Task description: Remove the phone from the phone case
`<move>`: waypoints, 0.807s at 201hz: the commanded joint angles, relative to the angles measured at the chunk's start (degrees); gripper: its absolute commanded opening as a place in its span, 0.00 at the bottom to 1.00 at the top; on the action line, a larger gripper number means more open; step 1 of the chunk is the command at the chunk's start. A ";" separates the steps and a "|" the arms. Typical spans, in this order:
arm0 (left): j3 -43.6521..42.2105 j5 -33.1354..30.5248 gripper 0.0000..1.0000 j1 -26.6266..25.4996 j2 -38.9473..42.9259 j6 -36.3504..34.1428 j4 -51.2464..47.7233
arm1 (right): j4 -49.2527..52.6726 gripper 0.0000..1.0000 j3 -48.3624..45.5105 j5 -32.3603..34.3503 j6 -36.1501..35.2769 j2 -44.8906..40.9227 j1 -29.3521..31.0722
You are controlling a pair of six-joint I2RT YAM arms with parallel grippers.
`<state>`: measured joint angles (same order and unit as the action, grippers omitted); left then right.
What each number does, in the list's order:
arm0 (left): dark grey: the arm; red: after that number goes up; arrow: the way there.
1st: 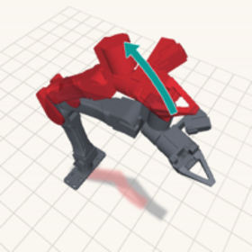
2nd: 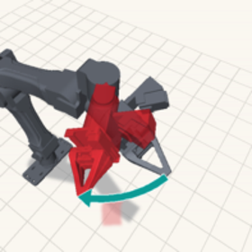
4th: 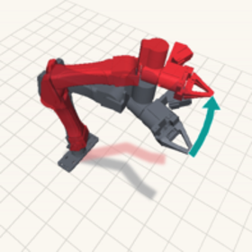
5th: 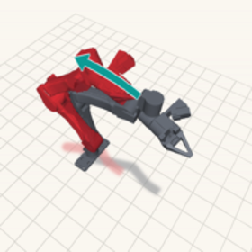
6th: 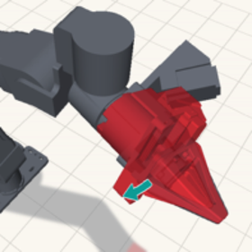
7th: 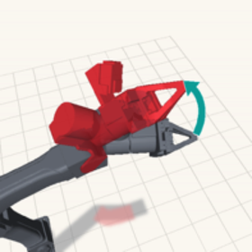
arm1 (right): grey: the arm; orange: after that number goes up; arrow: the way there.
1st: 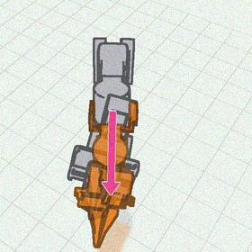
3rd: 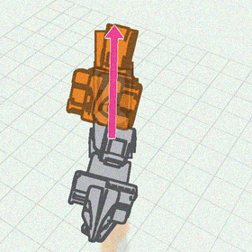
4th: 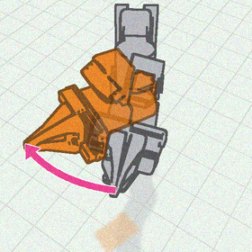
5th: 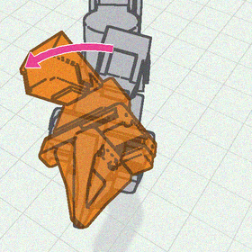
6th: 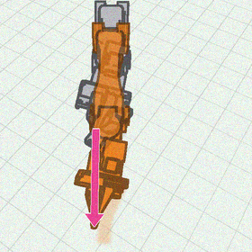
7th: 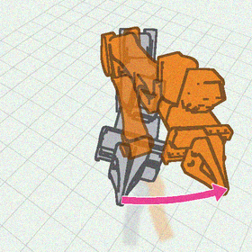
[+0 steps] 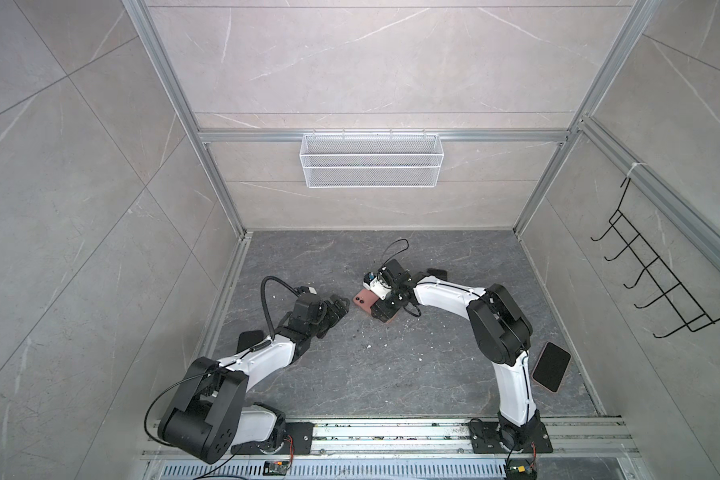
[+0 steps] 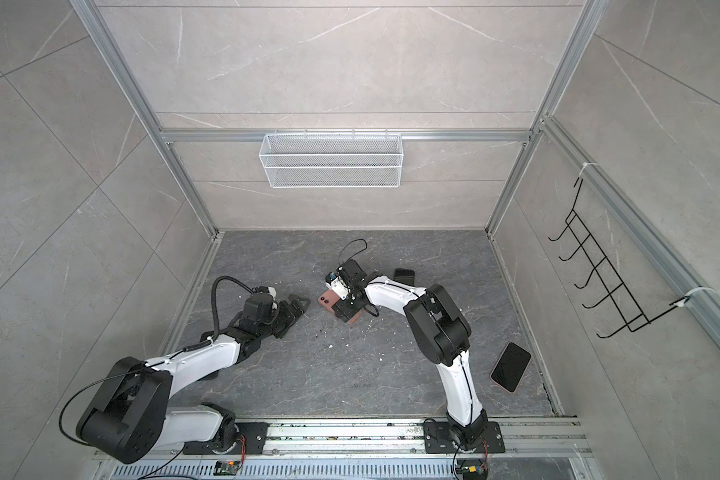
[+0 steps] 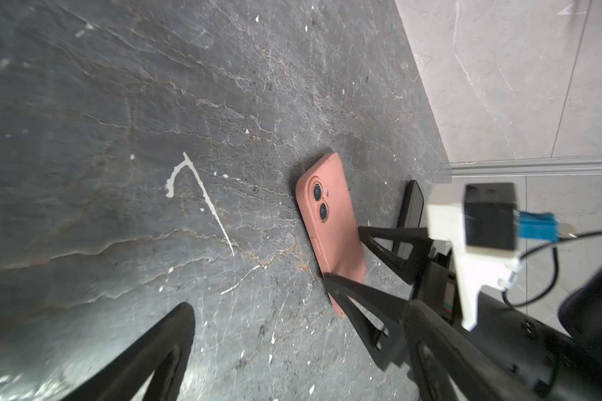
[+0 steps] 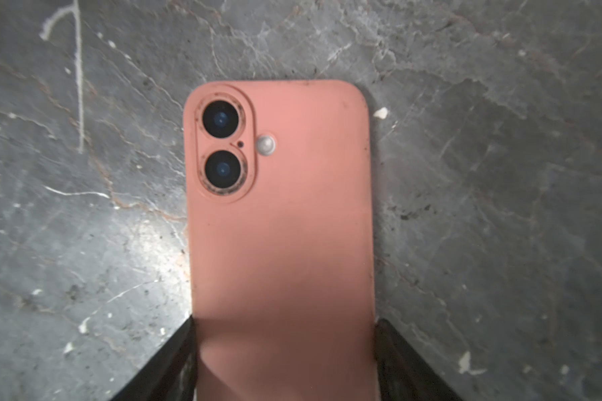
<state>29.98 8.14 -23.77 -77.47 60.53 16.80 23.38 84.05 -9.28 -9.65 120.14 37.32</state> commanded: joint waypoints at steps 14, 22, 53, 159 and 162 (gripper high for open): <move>1.44 0.21 0.96 -1.27 -3.21 2.56 7.03 | -1.89 0.36 -4.52 -12.41 6.95 -0.89 -0.58; 1.51 0.36 0.96 -1.34 -4.42 3.22 7.84 | -2.31 0.36 -4.75 -13.33 7.32 -0.97 -0.57; 1.49 1.57 0.94 -1.85 -9.97 6.87 13.53 | -3.68 0.35 -5.95 -16.10 8.36 -1.56 -0.67; 5.55 2.61 0.46 -4.85 -24.77 13.47 27.15 | -6.62 0.33 -10.58 -22.39 10.15 -3.50 -0.74; 5.53 2.75 0.43 -4.88 -24.91 13.47 27.24 | -6.75 0.33 -10.75 -22.49 10.13 -3.58 -0.76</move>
<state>33.91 9.72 -28.03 -101.25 72.99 40.62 14.37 75.81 -27.99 -1.56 116.88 35.86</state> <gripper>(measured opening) 0.514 0.735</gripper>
